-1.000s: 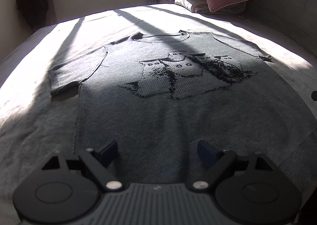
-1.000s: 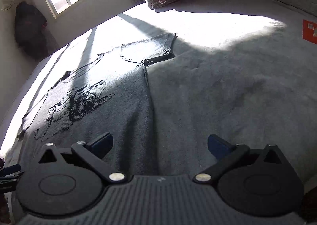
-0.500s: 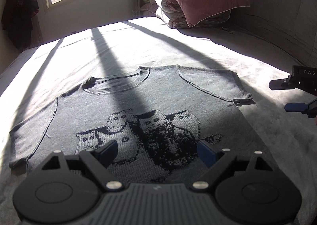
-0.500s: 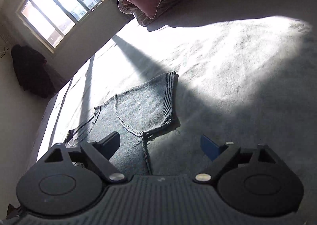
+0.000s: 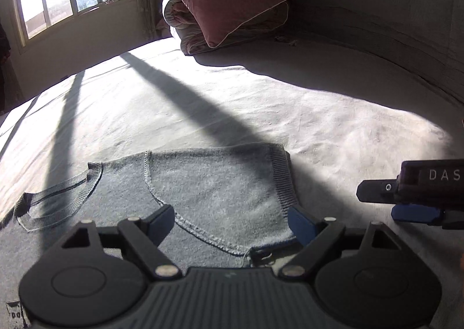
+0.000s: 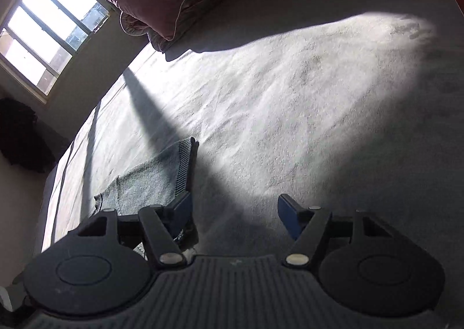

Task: Fold clothes

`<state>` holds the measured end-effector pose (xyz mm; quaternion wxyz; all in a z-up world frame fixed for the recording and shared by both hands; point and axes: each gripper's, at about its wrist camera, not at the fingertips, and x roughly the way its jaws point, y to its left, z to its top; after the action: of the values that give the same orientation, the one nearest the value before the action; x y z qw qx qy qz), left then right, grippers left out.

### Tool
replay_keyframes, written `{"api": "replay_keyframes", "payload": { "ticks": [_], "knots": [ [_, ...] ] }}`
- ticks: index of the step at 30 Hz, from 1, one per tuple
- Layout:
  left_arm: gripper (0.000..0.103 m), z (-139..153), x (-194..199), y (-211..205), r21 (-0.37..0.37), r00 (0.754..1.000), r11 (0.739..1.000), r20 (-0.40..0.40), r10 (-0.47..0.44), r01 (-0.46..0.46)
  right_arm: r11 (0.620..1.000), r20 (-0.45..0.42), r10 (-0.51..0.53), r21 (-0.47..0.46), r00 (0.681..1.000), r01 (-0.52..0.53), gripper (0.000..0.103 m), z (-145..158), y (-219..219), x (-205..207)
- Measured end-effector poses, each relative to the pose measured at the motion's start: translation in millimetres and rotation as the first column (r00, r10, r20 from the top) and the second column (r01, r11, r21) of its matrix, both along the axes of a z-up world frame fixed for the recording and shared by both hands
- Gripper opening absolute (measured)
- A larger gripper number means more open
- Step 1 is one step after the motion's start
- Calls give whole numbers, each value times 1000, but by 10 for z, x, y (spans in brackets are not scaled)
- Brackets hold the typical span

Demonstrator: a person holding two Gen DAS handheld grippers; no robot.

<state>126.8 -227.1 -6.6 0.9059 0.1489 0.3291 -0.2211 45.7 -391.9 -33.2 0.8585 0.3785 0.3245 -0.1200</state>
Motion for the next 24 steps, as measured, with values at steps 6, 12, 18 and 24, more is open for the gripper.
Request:
{"api": "replay_keyframes", "payload": {
  "ticks": [6, 12, 18, 24],
  "knots": [
    [74, -173, 188, -375, 14, 1000, 1000, -19, 4, -4, 997, 9, -47, 63, 999, 47, 69, -16, -164, -1],
    [54, -304, 252, -596, -8, 999, 1000, -38, 1, -2, 993, -2, -66, 94, 998, 66, 69, -48, -229, 33],
    [7, -311, 420, -414, -71, 995, 993, -47, 89, -92, 996, -2, -55, 75, 998, 55, 69, -39, -195, 37],
    [6, -142, 636, 177, -247, 982, 952, -104, 159, -180, 999, 11, 5, 35, 1000, -6, 69, -16, -58, 92]
  ]
}}
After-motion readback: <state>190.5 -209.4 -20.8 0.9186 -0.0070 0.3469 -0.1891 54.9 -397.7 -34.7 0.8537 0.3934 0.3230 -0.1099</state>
